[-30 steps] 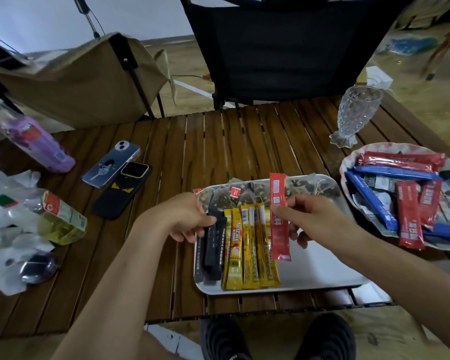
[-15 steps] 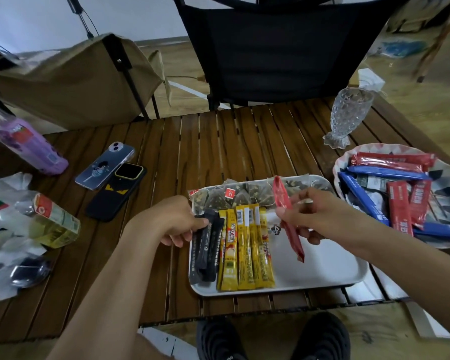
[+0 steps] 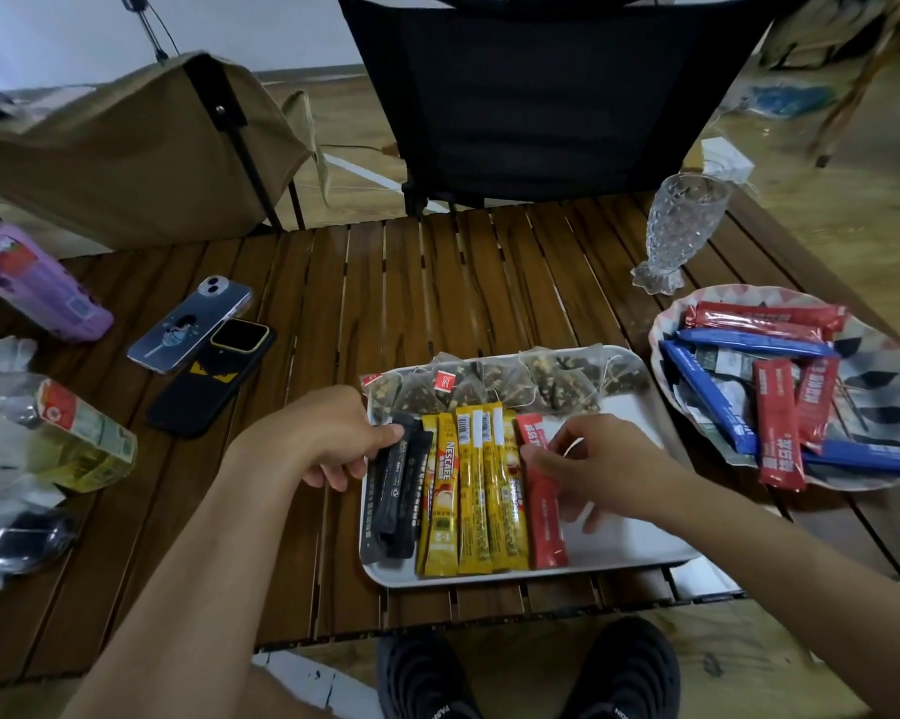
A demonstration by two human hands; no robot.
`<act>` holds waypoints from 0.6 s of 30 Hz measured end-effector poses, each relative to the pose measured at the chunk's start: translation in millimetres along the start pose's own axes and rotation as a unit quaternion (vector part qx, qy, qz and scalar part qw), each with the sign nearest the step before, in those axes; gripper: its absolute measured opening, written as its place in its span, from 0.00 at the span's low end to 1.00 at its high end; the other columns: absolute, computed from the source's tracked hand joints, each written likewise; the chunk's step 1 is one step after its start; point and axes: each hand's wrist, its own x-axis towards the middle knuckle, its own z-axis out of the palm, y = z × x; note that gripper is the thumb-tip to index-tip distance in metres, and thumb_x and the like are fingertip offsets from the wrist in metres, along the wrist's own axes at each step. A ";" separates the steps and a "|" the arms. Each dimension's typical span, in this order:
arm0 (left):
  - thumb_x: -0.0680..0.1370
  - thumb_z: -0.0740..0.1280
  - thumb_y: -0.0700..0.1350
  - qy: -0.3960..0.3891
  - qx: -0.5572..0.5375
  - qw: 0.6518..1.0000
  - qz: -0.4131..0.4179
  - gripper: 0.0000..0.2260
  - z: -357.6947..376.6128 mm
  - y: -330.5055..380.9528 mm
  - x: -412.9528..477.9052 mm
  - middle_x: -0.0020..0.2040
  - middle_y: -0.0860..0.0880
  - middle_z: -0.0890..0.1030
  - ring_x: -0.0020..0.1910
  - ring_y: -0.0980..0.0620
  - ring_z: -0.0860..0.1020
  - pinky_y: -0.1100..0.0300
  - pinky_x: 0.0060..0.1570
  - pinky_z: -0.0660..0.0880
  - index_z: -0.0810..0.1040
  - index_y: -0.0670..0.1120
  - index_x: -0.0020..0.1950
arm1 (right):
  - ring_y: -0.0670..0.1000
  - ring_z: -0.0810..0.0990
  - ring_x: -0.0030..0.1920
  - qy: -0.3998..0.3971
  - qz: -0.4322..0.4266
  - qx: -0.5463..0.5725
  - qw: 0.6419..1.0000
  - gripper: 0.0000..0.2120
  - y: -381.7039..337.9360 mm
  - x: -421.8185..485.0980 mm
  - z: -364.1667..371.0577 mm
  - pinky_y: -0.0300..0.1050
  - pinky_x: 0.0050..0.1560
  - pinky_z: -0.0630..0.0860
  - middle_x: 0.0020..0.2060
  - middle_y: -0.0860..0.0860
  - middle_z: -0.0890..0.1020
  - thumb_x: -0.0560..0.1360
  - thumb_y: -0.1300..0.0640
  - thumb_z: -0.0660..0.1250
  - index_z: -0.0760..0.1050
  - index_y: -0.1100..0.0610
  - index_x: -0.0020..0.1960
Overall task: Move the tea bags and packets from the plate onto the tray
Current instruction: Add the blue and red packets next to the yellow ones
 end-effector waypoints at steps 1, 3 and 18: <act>0.82 0.63 0.58 0.000 0.000 1.000 0.000 0.16 -0.1 -0.1 0.2 0.42 0.48 0.85 0.37 0.52 0.84 0.58 0.35 0.76 0.80 0.45 0.49 | 0.53 0.85 0.31 0.006 -0.004 -0.017 1.000 0.16 0.3 0.0 -0.6 0.49 0.30 0.83 0.33 0.56 0.85 0.77 0.47 0.69 0.75 0.61 0.48; 0.82 0.63 0.58 0.001 0.002 1.000 0.000 0.16 -0.3 0.0 0.2 0.42 0.49 0.85 0.37 0.52 0.84 0.58 0.34 0.75 0.80 0.45 0.49 | 0.52 0.85 0.30 0.027 -0.021 -0.066 0.997 0.12 2.2 -0.6 -4.1 0.49 0.31 0.83 0.34 0.55 0.85 0.77 0.49 0.69 0.74 0.57 0.50; 0.81 0.64 0.58 0.013 0.020 1.000 0.015 0.16 0.2 1.5 -1.4 0.42 0.49 0.85 0.37 0.52 0.84 0.58 0.34 0.76 0.80 0.46 0.48 | 0.48 0.82 0.37 0.087 -0.222 -0.240 0.941 0.15 23.7 7.8 10.6 0.52 0.42 0.80 0.35 0.46 0.83 0.76 0.55 0.69 0.68 0.49 0.60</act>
